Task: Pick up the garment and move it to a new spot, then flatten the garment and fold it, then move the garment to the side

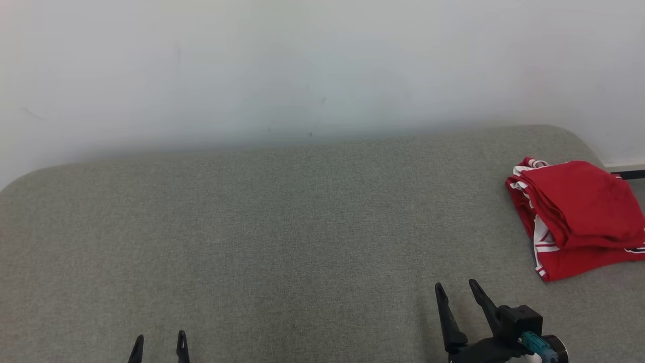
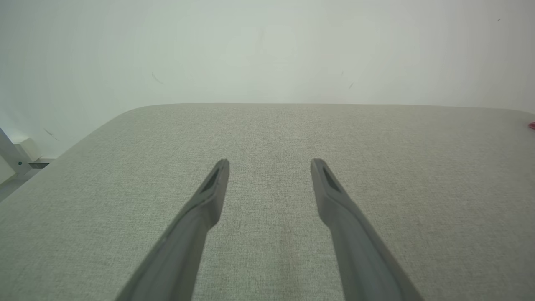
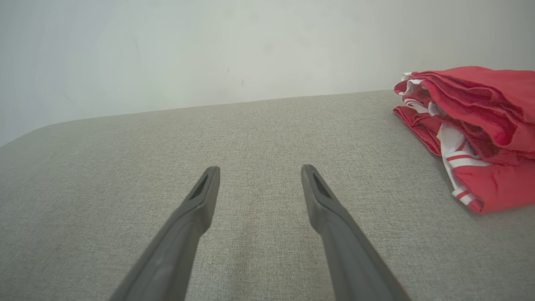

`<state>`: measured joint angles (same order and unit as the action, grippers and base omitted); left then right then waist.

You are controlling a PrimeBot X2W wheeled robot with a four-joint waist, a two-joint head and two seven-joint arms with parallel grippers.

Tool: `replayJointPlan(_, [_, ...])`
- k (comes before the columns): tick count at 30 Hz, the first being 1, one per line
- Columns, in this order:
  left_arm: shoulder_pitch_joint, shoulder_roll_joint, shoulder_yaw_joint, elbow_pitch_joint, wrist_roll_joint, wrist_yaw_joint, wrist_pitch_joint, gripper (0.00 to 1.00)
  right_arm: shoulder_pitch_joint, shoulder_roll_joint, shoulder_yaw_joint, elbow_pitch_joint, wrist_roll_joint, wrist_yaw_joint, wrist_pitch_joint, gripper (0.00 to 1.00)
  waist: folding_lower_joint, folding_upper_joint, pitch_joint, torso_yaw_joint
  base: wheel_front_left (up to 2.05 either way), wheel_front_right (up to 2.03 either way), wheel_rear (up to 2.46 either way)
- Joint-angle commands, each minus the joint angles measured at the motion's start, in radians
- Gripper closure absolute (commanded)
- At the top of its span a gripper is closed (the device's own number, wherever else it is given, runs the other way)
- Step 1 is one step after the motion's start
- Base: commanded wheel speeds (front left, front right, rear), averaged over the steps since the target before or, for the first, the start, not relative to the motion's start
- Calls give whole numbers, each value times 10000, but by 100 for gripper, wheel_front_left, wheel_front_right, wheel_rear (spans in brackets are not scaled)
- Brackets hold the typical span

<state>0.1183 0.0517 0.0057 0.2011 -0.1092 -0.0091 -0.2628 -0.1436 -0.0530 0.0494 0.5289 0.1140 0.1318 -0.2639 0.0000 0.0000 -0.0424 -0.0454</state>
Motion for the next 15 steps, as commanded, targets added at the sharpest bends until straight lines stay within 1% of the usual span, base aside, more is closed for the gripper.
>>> replayJointPlan(1, [57,-19,-1,-38,-45,5,-23,0,81,33,50,-5,82,-30,7,0,0,0,13,9,0,0,0])
replayJointPlan(4, [53,-19,-4,37,-92,-87,-23,0,41,34,134,15,182,-30,7,0,0,0,46,14,0,0,0])
replayJointPlan(5, [0,0,2,48,-73,-84,2,100,0,2,125,15,148,0,0,100,0,0,48,13,0,0,0])
replayJointPlan(9, [-10,-12,27,365,-196,-95,74,100,98,4,62,258,270,0,67,100,0,0,56,18,0,0,0])
replayJointPlan(11, [-124,-11,105,424,-602,-127,222,100,34,5,-57,243,657,0,231,100,0,0,62,25,0,0,0])
replayJointPlan(12, [-124,-11,105,424,-602,-127,222,100,34,5,-57,243,657,0,231,100,0,0,62,25,0,0,0])
replayJointPlan(15, [-231,-11,160,438,-1230,-175,392,100,31,6,-149,125,1281,-1,415,100,0,0,71,36,0,0,0])
